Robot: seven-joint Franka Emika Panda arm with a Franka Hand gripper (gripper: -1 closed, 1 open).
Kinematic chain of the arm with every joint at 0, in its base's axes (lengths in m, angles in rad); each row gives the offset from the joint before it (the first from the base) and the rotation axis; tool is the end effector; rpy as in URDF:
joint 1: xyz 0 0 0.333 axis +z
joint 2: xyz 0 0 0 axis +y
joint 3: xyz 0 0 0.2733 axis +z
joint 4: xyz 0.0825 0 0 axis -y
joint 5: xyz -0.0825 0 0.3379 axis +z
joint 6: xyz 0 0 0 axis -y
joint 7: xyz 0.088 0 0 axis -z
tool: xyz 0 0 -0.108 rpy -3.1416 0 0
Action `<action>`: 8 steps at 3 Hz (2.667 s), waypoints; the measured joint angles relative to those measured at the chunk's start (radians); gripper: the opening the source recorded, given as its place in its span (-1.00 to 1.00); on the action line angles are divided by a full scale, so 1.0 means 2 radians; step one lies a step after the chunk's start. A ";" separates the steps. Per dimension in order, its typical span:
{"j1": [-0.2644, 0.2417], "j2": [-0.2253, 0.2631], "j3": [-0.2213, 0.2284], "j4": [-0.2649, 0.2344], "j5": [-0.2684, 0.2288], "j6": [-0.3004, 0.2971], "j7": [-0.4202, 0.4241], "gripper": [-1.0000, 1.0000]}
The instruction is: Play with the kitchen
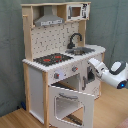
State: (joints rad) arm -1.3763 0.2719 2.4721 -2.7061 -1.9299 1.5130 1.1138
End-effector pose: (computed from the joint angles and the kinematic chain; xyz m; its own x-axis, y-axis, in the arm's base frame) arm 0.2620 0.2874 0.3399 0.1823 0.9605 0.2102 -0.1386 -0.1865 0.9726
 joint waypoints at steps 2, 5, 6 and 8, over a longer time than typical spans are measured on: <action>0.000 -0.034 -0.017 0.010 -0.029 0.030 0.100 1.00; 0.000 -0.089 -0.038 0.056 -0.055 0.085 0.233 1.00; 0.000 -0.113 -0.038 0.070 -0.055 0.102 0.281 1.00; 0.000 -0.163 -0.046 0.106 -0.055 0.125 0.356 1.00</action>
State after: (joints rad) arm -1.3770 -0.0543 2.3795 -2.4936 -2.0393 1.7630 1.8258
